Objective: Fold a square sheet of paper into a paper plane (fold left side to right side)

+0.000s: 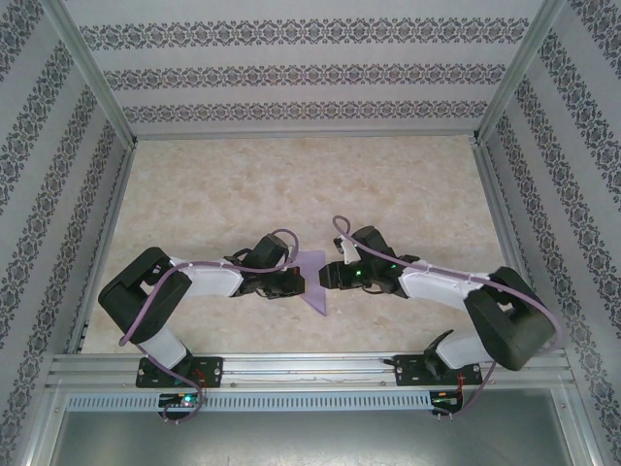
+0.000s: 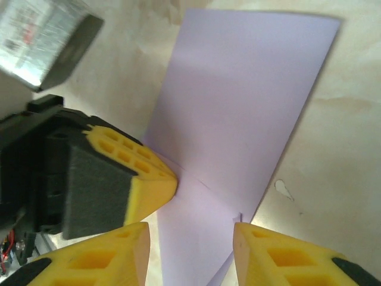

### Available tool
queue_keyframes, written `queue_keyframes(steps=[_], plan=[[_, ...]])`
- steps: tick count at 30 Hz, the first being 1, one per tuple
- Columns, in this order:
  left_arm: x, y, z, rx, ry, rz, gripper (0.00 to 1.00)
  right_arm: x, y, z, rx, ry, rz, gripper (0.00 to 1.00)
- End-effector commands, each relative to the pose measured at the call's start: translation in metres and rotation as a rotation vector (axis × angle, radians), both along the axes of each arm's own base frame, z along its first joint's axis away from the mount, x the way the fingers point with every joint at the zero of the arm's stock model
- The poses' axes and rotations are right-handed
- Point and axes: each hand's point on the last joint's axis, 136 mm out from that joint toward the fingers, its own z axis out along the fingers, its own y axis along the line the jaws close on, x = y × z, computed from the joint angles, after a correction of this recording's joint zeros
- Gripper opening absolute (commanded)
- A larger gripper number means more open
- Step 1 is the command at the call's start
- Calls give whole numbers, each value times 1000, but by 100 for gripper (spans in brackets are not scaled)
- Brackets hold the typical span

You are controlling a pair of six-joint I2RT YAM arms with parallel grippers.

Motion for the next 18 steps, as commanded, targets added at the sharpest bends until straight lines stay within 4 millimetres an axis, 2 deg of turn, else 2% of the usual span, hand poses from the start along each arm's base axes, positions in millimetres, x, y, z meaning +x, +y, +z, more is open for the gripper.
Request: queue_keyframes(steps=[1,4,6,9,18], plan=[[-15,21,-32,122,50,24,1,-10,-11,5,-26,17,-2,40],[-14,21,-32,122,49,24,1,-28,-11,7,27,95,4,30],[-14,21,-31,122,48,23,1,-41,-6,9,73,144,27,20],[-13,20,-31,124,47,22,1,-57,3,9,109,196,57,10],[-13,20,-32,126,46,21,1,-65,16,2,89,226,91,6]])
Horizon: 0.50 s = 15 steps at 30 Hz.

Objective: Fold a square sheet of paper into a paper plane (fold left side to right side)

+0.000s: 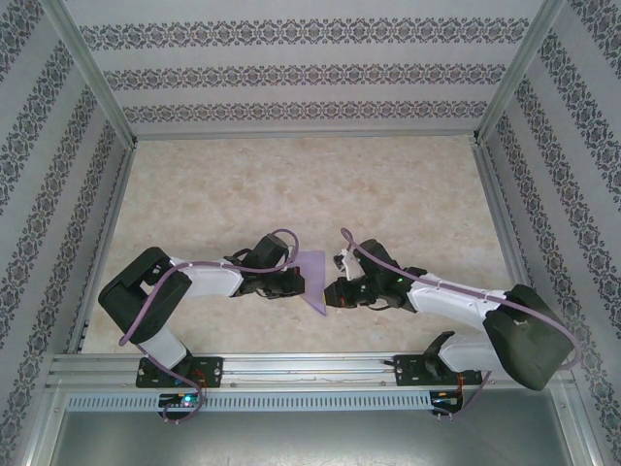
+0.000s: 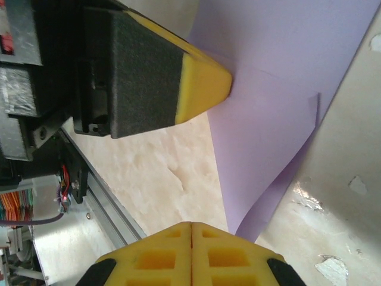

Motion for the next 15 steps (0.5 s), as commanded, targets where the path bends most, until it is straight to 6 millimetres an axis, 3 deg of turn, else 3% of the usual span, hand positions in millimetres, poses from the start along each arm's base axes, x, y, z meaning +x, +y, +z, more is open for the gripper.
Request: queue_keyframes(steps=[1,15], plan=[[-13,20,-32,125,47,21,1,-4,12,2,14,27,28,6],[-13,20,-32,124,48,19,1,-8,14,-21,-53,59,31,7]])
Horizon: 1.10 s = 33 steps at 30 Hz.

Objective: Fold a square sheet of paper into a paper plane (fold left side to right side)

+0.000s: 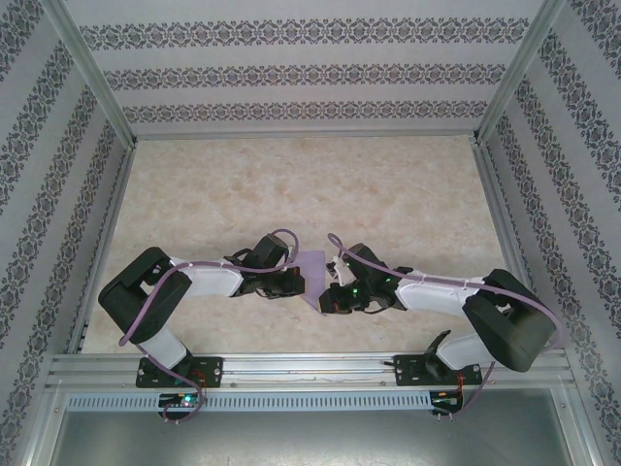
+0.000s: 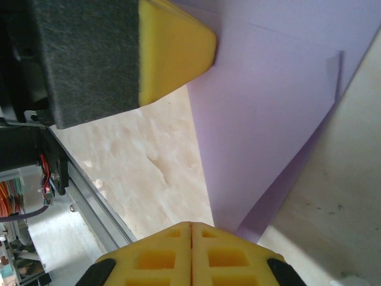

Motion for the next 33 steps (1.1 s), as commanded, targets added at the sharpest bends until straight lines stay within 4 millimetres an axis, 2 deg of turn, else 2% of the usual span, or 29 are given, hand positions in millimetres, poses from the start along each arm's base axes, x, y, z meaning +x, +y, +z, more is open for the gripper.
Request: queue_keyframes(steps=[1,9,33], plan=[[-13,20,-32,124,47,19,1,3,4,-1,-6,-12,-5,7],[-13,20,-33,125,51,16,1,-2,0,-13,-38,16,-6,7],[-13,20,-33,133,51,13,1,-8,-4,-28,-77,54,-2,7]])
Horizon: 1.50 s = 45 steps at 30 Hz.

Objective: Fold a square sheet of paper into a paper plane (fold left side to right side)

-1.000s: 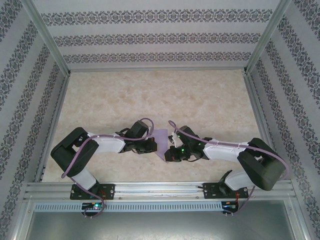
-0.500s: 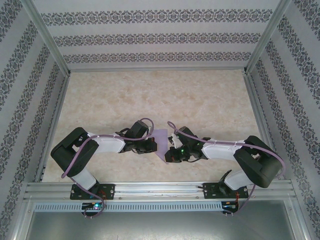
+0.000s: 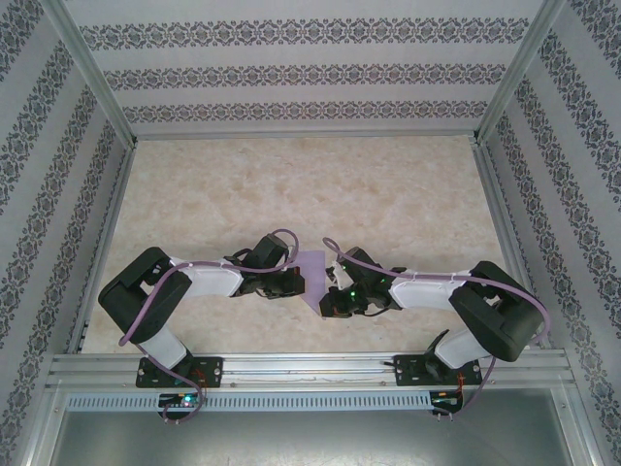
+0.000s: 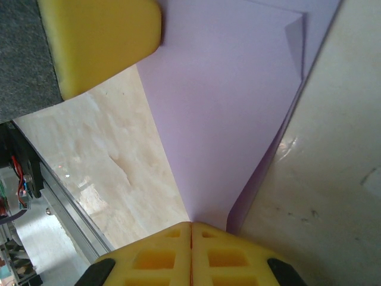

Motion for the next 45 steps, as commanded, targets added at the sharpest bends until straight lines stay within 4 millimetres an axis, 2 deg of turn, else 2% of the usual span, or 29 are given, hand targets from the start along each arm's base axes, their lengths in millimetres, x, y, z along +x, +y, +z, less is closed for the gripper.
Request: queue_keyframes(steps=[1,19,26,35,39,45], plan=[[-13,20,-33,133,51,15,1,-4,-2,-8,-23,15,-2,7],[-14,21,-34,128,54,20,1,-28,-13,-17,-44,83,19,5],[-14,20,-35,126,54,20,1,-31,-14,-4,-23,73,26,2],[-14,19,-35,122,53,20,1,-13,-6,33,62,-20,1,0],[-14,17,-35,120,53,17,1,1,2,36,62,-64,-19,0],[-13,16,-35,116,52,14,1,21,12,25,25,-85,-44,0]])
